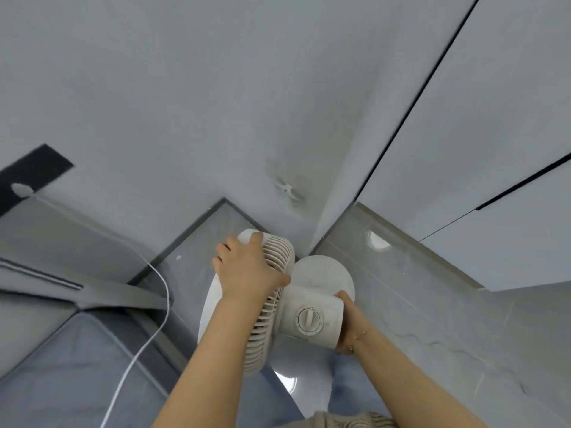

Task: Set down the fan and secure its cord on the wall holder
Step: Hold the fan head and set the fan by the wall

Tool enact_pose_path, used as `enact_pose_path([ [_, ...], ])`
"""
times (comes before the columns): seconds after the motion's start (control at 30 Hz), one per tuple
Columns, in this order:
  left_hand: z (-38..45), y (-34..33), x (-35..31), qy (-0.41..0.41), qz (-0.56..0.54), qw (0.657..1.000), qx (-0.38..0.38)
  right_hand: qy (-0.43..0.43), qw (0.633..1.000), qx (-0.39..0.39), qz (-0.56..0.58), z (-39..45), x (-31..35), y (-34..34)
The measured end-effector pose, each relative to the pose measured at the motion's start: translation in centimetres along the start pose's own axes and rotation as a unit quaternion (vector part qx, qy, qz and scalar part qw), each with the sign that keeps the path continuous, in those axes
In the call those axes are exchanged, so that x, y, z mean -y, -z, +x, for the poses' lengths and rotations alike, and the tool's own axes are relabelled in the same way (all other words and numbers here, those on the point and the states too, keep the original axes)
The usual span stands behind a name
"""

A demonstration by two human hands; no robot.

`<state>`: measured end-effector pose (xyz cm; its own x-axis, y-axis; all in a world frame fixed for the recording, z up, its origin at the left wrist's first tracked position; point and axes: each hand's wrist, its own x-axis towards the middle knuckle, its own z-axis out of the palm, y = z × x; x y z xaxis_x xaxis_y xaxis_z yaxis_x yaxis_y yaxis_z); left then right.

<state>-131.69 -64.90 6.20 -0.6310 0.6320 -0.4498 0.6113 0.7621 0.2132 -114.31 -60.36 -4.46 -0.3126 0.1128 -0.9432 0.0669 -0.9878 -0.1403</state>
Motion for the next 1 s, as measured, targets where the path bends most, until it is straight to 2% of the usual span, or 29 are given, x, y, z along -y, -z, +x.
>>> enact_pose_path([
  [0.2, 6.6, 3.4, 8.5, -0.041, 0.027, 0.998, 0.043, -0.007, 0.998, -0.020, 0.060, 3.2, -2.9, -9.8],
  [0.37, 11.7, 5.4, 12.0, -0.054, 0.061, 0.996, 0.034, -0.014, 0.995, -0.047, 0.084, 8.2, -3.2, -15.1],
  [0.63, 21.7, 5.9, 15.4, -0.023, 0.108, 0.994, 0.020, -0.076, 0.997, -0.017, 0.024, 17.1, -1.0, -22.1],
  [0.87, 28.1, 4.7, 18.2, -0.014, 0.132, 0.991, -0.005, -0.109, 0.990, 0.065, 0.064, 24.3, 0.5, -25.6],
  [1.0, 31.4, 5.2, 19.4, -0.019, 0.139, 0.990, -0.008, -0.131, 0.986, 0.078, 0.062, 27.2, 1.3, -26.5],
])
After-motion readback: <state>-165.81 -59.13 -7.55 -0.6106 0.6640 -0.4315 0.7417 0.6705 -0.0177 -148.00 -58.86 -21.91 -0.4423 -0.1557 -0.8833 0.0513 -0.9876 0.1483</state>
